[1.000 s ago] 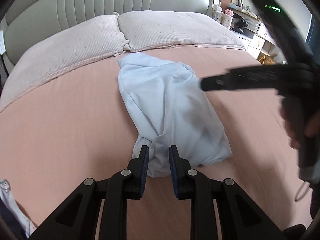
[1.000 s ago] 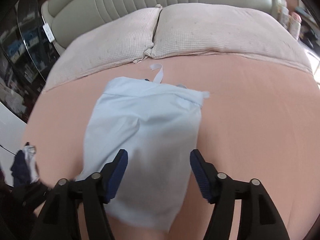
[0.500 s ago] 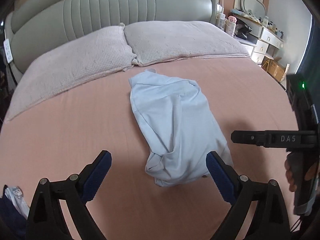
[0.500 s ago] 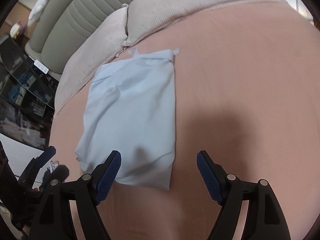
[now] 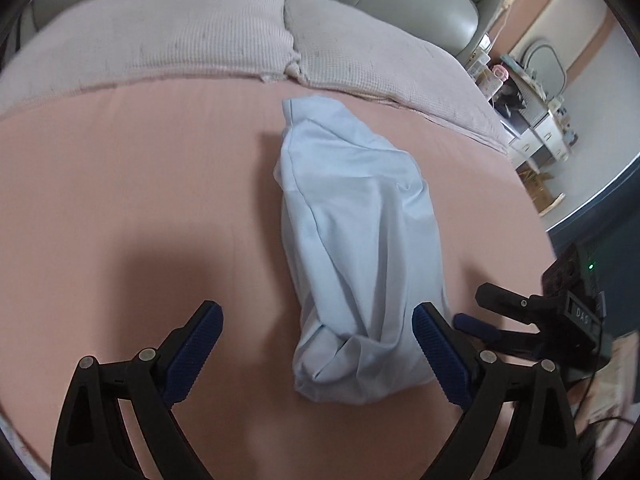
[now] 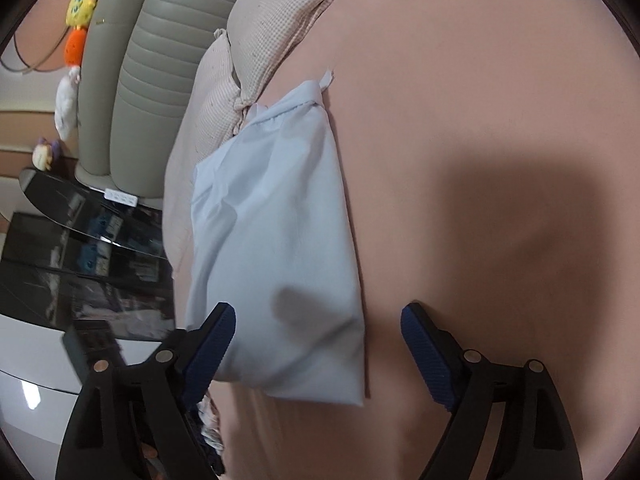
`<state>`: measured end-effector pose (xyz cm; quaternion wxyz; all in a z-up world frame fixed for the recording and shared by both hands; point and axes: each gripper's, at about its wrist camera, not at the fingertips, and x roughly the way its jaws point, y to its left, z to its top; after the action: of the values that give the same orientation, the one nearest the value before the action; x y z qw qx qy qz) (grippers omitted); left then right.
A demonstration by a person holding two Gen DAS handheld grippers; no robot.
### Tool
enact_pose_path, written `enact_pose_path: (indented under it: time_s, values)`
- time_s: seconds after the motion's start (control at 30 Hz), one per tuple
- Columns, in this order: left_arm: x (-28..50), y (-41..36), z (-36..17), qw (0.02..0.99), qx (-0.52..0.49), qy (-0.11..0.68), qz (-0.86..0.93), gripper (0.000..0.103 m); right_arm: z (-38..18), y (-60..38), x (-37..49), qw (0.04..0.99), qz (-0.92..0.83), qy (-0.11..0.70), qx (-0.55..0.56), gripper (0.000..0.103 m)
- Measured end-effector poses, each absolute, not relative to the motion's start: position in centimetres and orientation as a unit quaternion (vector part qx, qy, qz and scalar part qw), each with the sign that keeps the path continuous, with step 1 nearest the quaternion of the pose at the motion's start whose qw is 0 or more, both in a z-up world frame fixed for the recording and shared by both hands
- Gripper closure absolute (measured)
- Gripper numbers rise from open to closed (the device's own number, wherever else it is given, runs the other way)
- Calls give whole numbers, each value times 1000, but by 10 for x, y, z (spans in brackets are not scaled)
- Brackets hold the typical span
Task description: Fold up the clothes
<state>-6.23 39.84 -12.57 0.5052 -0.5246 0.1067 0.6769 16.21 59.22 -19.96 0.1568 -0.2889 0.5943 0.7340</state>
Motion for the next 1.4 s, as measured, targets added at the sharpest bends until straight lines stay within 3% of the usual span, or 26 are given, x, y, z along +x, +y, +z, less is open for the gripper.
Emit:
enact_pose_path:
  time_s: [0.13, 0.27, 0.87, 1.13, 1.3, 1.4]
  values:
    - [-66, 411, -133, 510, -534, 106, 666, 6, -203, 594, 148, 142, 734, 604, -277, 15]
    - [-71, 425, -141, 524, -556, 91, 638, 6, -205, 597, 133, 120, 735, 613, -264, 0]
    - [-82, 472, -160, 551, -581, 85, 593, 0, -216, 626, 83, 86, 704, 650, -273, 0]
    - [-102, 443, -171, 548, -623, -26, 557, 0, -213, 618, 89, 91, 724, 629, -268, 0]
    - [-99, 433, -171, 541, -631, -41, 554, 0, -213, 611, 98, 118, 716, 643, -244, 8]
    - [-86, 427, -171, 543, -626, -35, 558, 0, -216, 606, 106, 132, 711, 651, -231, 19]
